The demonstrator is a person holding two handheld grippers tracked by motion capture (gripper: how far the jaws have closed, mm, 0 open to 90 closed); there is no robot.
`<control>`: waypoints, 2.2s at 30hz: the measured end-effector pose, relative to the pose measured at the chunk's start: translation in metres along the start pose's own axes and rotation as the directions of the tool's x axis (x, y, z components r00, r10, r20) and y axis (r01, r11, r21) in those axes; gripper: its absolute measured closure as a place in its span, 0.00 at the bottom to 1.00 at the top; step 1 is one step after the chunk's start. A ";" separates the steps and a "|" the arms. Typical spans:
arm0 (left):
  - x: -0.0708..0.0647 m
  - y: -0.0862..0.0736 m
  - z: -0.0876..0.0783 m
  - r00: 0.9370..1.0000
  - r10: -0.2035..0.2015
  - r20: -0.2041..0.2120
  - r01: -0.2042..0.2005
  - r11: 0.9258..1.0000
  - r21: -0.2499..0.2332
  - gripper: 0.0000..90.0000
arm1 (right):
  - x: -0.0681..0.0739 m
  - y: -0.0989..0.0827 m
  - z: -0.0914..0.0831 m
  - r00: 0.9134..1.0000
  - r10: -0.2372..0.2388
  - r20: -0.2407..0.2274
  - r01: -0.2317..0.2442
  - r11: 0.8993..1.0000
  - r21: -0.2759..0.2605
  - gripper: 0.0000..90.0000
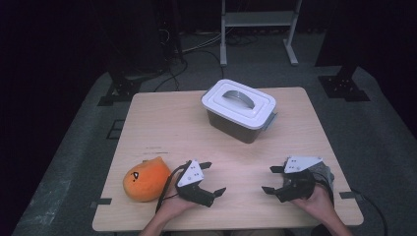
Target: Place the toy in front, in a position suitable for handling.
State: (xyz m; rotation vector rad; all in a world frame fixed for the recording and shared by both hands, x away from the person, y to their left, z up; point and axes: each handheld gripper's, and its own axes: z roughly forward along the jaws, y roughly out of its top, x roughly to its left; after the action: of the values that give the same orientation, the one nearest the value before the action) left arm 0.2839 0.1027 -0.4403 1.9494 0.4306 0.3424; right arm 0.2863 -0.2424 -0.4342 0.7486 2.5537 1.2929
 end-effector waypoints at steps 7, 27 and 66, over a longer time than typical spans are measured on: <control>0.001 0.008 -0.012 1.000 0.011 0.003 -0.011 1.000 -0.018 0.07 | -0.001 -0.001 -0.001 1.000 0.007 -0.003 -0.007 1.000 -0.010 0.24; 0.035 0.014 -0.080 0.995 0.026 -0.101 -0.031 0.998 -0.056 0.07 | -0.001 0.003 0.002 1.000 -0.003 -0.016 0.003 1.000 -0.013 0.24; 0.072 -0.045 -0.182 0.969 -0.072 -0.234 0.075 0.997 0.001 0.07 | -0.001 0.004 0.002 1.000 0.002 -0.017 -0.002 1.000 -0.018 0.24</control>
State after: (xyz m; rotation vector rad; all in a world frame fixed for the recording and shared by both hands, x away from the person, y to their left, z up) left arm 0.2645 0.2994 -0.4063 1.9039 0.6569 0.5261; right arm 0.2892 -0.2398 -0.4322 0.7401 2.5517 1.3275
